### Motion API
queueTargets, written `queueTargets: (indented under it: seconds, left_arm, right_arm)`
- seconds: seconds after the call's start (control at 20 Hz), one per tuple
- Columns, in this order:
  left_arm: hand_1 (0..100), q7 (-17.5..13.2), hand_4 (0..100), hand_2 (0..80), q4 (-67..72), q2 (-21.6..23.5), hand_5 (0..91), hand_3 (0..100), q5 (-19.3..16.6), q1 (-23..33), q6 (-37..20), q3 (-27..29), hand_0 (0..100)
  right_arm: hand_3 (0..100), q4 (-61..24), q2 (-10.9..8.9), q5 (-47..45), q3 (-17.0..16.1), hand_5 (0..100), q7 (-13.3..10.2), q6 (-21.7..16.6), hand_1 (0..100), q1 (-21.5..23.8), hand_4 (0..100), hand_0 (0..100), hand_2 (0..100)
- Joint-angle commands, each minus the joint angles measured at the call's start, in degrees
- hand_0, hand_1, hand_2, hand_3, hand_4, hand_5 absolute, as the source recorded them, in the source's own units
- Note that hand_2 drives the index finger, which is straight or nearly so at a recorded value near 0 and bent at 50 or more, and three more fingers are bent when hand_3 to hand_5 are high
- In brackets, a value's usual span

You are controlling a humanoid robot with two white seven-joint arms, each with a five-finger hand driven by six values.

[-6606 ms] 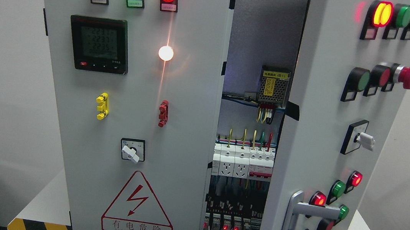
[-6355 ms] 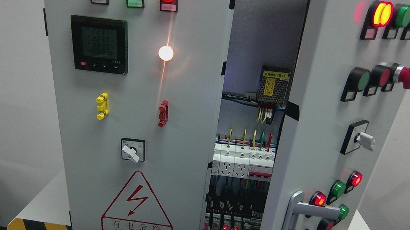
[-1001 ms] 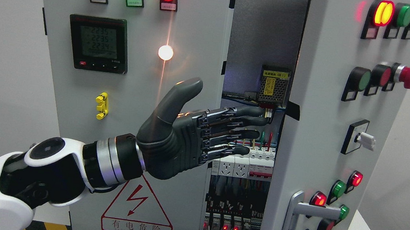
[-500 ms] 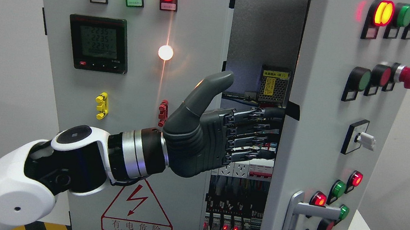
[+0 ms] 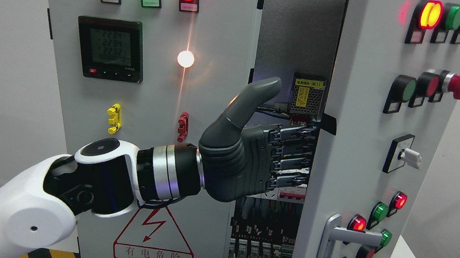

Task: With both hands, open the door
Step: 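Insert the left hand fingers behind the inner edge of the door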

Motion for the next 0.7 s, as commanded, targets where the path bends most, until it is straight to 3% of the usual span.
queueTargets:
  seconds: [0.0,0.65]
  left_arm:
    - [0,-0.38,0,0.0,0.52,-2.01,0.0,0,1.26,-0.42,-0.05,-0.75,0]
    - [0,-1.35,0,0.0,0.35,-5.69,0.0,0,1.53,-2.18,-0.05,-1.89,0]
  right_arm:
    - [0,0.05,0.0,0.0,0.26,0,0.0,-0.04,0,-0.03,0,0,0]
    - [0,-0.04,0.0,0.0,0.26,0,0.0,-0.04,0,0.06,0,0,0]
